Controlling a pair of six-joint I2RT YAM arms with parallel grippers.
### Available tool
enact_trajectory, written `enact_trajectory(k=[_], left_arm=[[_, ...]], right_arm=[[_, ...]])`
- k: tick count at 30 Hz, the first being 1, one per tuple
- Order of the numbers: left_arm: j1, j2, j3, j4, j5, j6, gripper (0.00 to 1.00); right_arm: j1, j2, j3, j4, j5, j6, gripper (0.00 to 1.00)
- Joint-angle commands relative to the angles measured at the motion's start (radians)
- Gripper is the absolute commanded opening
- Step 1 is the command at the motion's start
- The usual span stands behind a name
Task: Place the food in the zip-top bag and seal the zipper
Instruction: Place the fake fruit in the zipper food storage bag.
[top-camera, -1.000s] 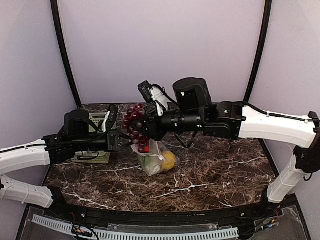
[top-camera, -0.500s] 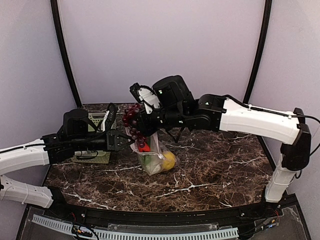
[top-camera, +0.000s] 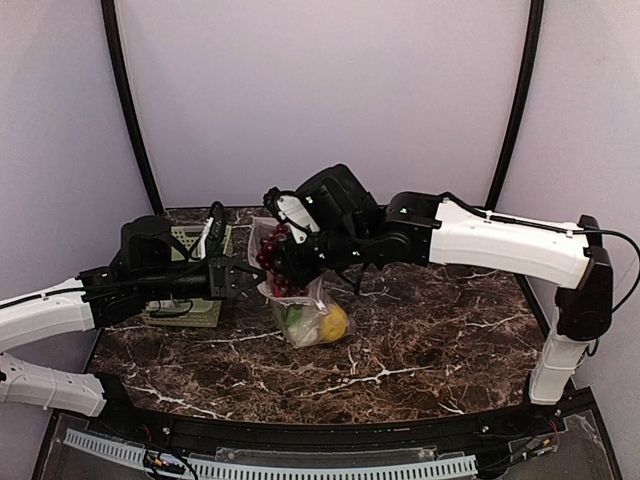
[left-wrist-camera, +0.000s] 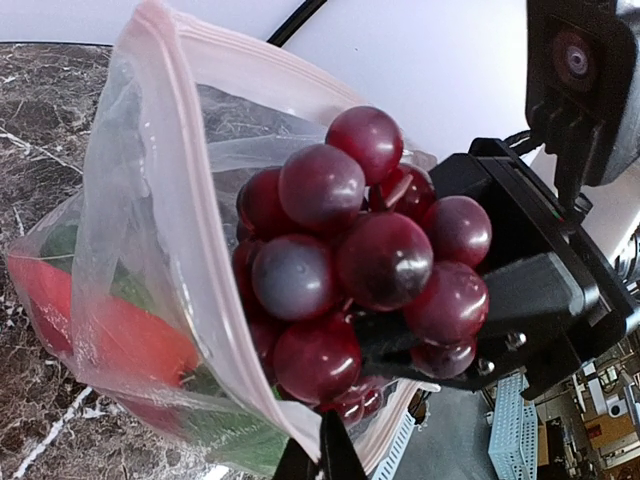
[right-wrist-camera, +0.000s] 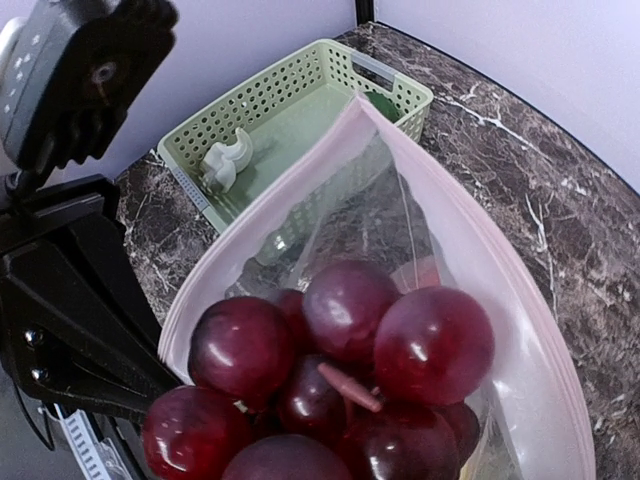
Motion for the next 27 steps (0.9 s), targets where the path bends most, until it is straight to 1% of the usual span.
enact_trajectory(k=[1, 4, 6, 13, 17, 21, 27], left_arm=[[-0.001, -0.026, 0.036, 0.011, -0.011, 0.014, 0.01], [0.0, -0.021, 0.04, 0.011, -0.011, 0.006, 0.01], [0.0, -0.017, 0.047, 0.011, -0.012, -0.007, 0.01], [0.001, -0.013, 0.081, -0.008, -0.028, -0.035, 0.01], [0.0, -0.006, 0.09, -0.01, -0.022, -0.045, 0.01], [0.0, -0.001, 0.091, -0.008, -0.02, -0.053, 0.01], [0.001, -0.002, 0.09, -0.01, -0.019, -0.056, 0.01]], right_arm=[[-0.003, -0.012, 0.043, 0.002, 0.012, 0.009, 0.38], [-0.003, -0.03, 0.049, 0.016, -0.022, 0.009, 0.48], [-0.003, -0.054, 0.041, 0.035, -0.054, 0.013, 0.57], [-0.002, -0.131, -0.004, 0.092, -0.134, 0.038, 0.76], [-0.003, -0.16, -0.02, 0.094, -0.137, 0.044, 0.83], [-0.004, -0.181, -0.037, 0.095, -0.132, 0.043, 0.88], [-0.002, -0.194, -0.05, 0.095, -0.126, 0.047, 0.9]])
